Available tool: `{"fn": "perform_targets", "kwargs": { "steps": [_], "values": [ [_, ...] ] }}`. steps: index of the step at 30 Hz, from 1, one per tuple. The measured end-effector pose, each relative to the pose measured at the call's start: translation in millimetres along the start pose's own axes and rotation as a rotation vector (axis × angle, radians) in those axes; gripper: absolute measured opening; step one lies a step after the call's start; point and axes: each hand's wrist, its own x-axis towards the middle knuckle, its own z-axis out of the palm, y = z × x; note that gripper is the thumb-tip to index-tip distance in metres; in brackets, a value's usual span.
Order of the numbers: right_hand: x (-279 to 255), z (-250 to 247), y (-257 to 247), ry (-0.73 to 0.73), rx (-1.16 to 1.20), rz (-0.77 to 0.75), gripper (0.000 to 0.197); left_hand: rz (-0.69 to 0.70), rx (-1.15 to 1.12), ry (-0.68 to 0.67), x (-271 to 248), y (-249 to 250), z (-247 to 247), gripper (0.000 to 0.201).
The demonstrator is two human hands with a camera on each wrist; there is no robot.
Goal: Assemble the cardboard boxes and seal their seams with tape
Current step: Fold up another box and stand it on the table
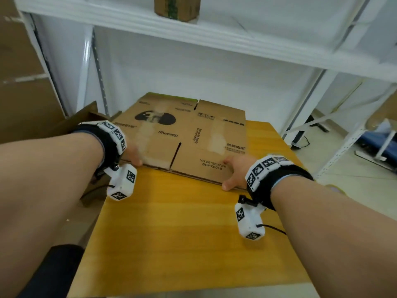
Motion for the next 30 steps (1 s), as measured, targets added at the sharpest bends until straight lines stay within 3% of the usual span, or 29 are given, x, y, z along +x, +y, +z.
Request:
{"fn": "perform_targets", "kwargs": {
  "steps": [2, 6, 9, 14, 21, 30],
  "values": [
    [-0.1, -6.7, -3.9, -0.019, -0.089, -0.011, 0.085, 0.014, -0.056, -0.06, 0.4, -3.5, 2.3, 0.068],
    [-7.7, -17.6, -13.0, -0.026, -0.192, -0.045, 0.066, 0.111, -0.036, 0.021, -6.7, 6.4, 2.6, 0.112],
    [-13.0, -25.0, -15.5, 0.042, -0.2, -0.038, 0.053, 0.164, -0.071, 0.068, -8.5, 15.6, 5.6, 0.123],
    [-26.6, -38.0, -4.6, 0.183, -0.074, -0.022, 0.052, 0.141, 0.072, 0.205, -12.4, 20.5, 12.4, 0.11],
    [-46.9, -39.7, 11.4, 0.329, 0.092, 0.011, 0.052, 0.15, 0.124, 0.386, -29.8, 13.1, 7.2, 0.069],
    [-57.7, -44.3, 32.3, 0.6, 0.42, 0.06, 0.032, 0.252, -0.103, 0.725, -70.2, 30.4, -46.8, 0.019]
  ]
}}
